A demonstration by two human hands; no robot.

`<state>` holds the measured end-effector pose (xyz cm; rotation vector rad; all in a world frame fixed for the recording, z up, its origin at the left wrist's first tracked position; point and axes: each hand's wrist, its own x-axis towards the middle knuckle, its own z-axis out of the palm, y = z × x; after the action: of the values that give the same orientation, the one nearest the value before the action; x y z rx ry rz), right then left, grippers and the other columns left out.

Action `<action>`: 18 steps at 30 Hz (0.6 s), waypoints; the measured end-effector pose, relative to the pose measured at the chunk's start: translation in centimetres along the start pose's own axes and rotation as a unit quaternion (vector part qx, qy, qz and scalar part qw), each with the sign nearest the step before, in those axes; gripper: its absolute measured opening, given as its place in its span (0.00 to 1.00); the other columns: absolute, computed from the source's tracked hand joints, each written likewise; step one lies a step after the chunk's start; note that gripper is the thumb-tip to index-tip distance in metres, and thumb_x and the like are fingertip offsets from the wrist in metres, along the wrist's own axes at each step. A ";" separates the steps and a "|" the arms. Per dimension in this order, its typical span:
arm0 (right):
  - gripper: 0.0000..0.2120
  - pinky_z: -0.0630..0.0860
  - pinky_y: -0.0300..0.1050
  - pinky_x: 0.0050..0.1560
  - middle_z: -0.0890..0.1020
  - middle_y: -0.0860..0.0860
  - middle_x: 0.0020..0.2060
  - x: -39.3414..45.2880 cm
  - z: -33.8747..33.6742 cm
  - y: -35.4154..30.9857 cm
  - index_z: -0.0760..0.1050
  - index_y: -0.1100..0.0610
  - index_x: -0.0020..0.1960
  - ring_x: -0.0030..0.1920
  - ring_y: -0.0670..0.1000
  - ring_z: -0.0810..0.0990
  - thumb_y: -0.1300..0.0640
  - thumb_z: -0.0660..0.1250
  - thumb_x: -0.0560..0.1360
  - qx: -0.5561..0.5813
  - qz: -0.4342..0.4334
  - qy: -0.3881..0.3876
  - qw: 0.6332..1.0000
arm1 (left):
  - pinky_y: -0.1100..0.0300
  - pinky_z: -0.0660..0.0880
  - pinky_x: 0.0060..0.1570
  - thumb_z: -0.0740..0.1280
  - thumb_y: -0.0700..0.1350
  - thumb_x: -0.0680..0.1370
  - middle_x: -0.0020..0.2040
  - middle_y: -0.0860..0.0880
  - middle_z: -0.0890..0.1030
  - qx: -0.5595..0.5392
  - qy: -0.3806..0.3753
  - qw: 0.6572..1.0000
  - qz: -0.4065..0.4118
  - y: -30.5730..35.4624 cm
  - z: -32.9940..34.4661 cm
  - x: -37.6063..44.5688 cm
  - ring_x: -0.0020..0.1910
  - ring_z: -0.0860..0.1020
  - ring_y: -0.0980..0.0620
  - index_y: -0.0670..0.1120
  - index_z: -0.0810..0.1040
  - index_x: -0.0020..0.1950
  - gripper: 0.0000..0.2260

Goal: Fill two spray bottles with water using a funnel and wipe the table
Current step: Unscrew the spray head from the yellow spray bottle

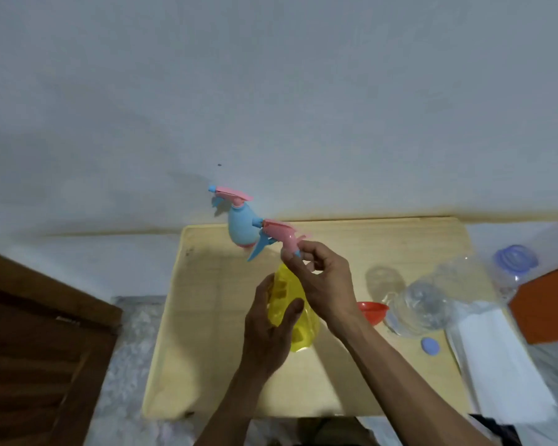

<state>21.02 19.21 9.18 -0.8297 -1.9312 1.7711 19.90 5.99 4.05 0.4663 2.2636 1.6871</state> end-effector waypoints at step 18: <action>0.14 0.81 0.50 0.51 0.85 0.47 0.40 -9.3 0.9 -1.4 0.83 0.51 0.49 0.43 0.49 0.81 0.50 0.82 0.67 0.117 0.018 0.021 0.993 | 0.65 0.76 0.53 0.66 0.63 0.72 0.54 0.59 0.83 -0.050 -0.025 0.998 0.012 1.4 -4.1 -7.7 0.55 0.81 0.61 0.55 0.76 0.66 0.24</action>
<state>27.19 12.42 11.43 -0.8159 -1.6511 1.9378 25.35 -0.42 6.82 0.5076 2.1353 1.7711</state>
